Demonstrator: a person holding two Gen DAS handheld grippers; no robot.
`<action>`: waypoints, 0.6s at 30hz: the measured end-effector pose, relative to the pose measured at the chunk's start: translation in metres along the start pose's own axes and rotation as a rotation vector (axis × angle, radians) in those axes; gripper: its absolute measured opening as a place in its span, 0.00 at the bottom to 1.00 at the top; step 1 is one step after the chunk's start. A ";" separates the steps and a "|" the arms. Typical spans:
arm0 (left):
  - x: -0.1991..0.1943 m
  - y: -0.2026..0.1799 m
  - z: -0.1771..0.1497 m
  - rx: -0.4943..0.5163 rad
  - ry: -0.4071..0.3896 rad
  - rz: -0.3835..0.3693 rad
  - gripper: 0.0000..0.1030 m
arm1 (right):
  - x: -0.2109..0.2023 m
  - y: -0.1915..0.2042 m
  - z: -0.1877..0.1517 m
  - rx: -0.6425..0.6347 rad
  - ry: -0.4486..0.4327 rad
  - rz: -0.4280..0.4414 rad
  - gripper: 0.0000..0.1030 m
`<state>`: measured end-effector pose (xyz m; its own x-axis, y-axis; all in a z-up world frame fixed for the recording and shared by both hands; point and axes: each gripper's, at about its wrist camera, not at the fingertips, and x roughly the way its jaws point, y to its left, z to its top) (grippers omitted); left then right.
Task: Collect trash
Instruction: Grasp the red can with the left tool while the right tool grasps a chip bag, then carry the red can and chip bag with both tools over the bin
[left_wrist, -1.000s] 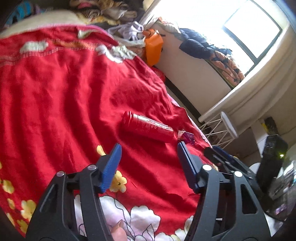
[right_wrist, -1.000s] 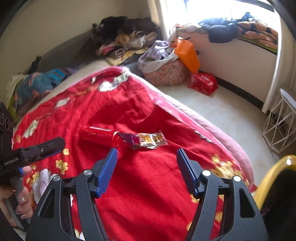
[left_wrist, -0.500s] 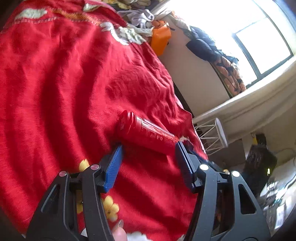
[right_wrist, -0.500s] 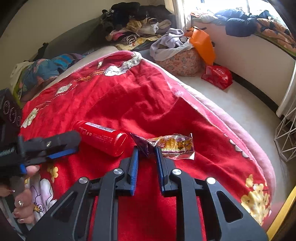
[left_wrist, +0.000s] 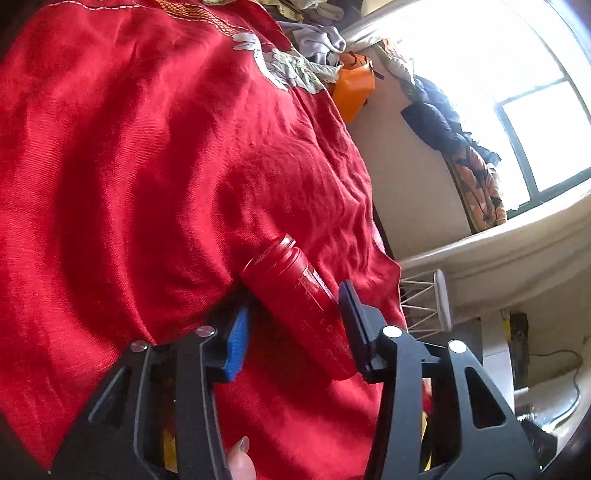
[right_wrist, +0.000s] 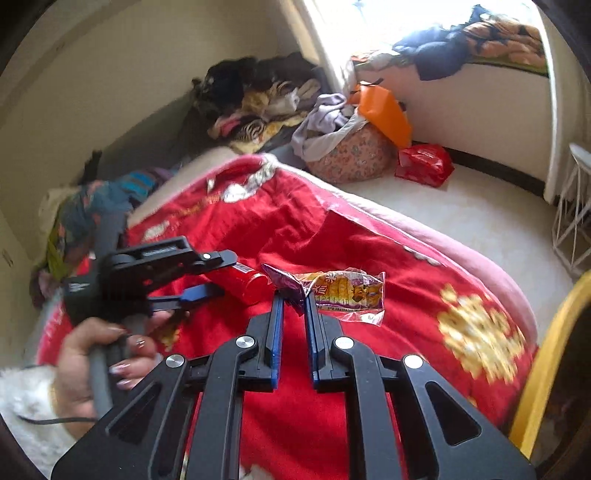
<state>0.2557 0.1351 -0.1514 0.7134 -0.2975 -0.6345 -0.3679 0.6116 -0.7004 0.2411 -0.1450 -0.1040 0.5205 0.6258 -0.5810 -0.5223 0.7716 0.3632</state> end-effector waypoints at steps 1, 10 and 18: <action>0.000 -0.001 -0.001 0.006 0.004 -0.007 0.31 | -0.007 -0.002 -0.002 0.014 -0.009 -0.002 0.11; -0.015 -0.024 -0.026 0.104 0.015 -0.082 0.27 | -0.037 -0.009 -0.010 0.042 -0.034 -0.026 0.11; -0.041 -0.060 -0.047 0.287 -0.038 -0.070 0.26 | -0.062 -0.016 -0.009 0.061 -0.080 -0.042 0.11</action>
<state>0.2205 0.0757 -0.0988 0.7552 -0.3220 -0.5710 -0.1367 0.7746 -0.6176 0.2110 -0.1975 -0.0800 0.5945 0.5981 -0.5374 -0.4579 0.8013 0.3851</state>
